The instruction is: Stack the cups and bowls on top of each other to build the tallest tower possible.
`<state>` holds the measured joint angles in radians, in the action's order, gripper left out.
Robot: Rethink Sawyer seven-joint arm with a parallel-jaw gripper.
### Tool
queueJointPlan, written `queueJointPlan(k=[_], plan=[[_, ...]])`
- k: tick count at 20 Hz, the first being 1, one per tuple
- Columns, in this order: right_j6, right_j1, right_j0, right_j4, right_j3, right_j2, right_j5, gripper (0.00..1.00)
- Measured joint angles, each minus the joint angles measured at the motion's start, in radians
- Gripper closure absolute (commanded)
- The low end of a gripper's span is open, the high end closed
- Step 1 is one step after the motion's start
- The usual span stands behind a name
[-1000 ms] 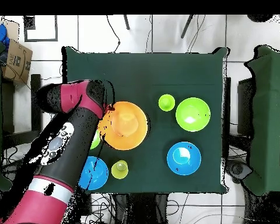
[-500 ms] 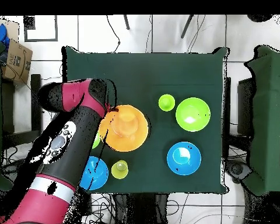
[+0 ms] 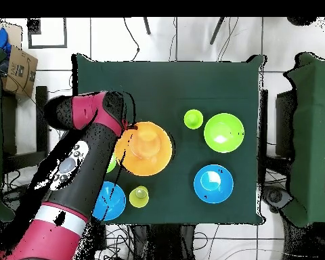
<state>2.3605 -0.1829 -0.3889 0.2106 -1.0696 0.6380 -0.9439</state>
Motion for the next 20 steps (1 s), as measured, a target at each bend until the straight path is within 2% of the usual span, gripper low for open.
queueJointPlan(k=[7,16,20], plan=[[0.000,-0.021,0.004,0.000,0.000,-0.011,-0.021,0.00],[0.000,-0.134,0.034,-0.001,-0.002,-0.039,-0.221,0.00],[0.000,-0.180,0.044,-0.001,-0.006,-0.042,-0.263,0.00]])
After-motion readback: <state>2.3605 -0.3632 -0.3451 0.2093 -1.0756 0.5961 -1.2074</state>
